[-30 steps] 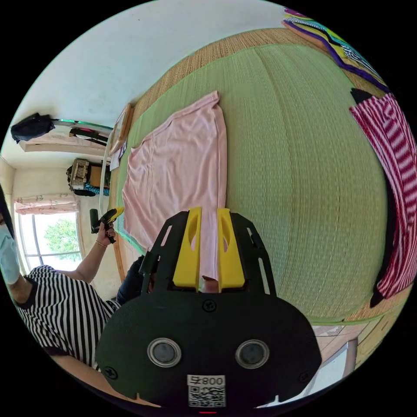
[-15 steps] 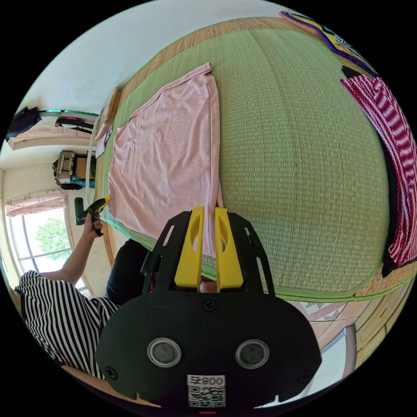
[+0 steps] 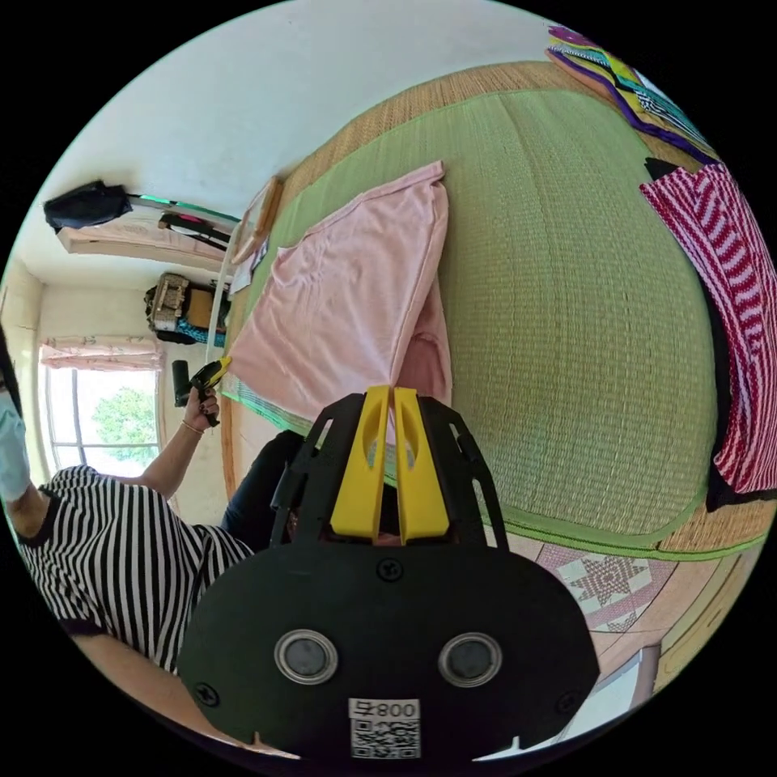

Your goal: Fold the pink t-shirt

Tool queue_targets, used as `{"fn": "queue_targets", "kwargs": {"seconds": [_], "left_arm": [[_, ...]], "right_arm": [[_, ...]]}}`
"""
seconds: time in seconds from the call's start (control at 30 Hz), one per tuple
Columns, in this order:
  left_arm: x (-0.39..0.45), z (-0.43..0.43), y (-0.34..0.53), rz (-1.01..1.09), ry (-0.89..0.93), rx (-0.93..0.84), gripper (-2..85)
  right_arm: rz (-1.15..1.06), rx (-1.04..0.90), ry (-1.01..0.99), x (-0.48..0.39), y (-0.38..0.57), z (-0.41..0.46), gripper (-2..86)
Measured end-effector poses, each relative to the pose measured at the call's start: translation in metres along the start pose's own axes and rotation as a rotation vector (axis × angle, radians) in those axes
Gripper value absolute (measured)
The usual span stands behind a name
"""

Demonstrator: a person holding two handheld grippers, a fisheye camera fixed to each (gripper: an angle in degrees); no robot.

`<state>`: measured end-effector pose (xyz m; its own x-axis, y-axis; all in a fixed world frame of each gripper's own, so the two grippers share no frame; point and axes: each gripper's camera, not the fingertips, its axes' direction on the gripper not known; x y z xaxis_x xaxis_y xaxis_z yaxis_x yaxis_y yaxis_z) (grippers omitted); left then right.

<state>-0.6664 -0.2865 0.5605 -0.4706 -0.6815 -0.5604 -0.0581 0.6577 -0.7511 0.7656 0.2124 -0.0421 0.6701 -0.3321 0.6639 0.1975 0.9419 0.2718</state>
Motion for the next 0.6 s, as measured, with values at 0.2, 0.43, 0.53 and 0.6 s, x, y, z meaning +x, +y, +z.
{"fn": "queue_targets", "kwargs": {"seconds": [0.2,0.43,0.53,0.6], "left_arm": [[-0.018,0.002,0.025,-0.023,-0.041,-0.043,0.9],[-0.025,0.012,0.035,-0.053,-0.005,-0.036,0.9],[-0.031,0.019,0.036,-0.087,-0.004,-0.055,1.0],[-0.033,0.023,0.036,-0.098,0.002,-0.047,1.1]], "right_arm": [[0.010,-0.002,-0.020,0.011,0.035,0.002,0.4],[0.044,-0.007,-0.094,0.018,0.052,0.020,0.5],[0.061,-0.023,-0.089,0.019,0.056,0.030,0.5],[0.075,-0.017,-0.112,0.020,0.058,0.037,0.5]]}}
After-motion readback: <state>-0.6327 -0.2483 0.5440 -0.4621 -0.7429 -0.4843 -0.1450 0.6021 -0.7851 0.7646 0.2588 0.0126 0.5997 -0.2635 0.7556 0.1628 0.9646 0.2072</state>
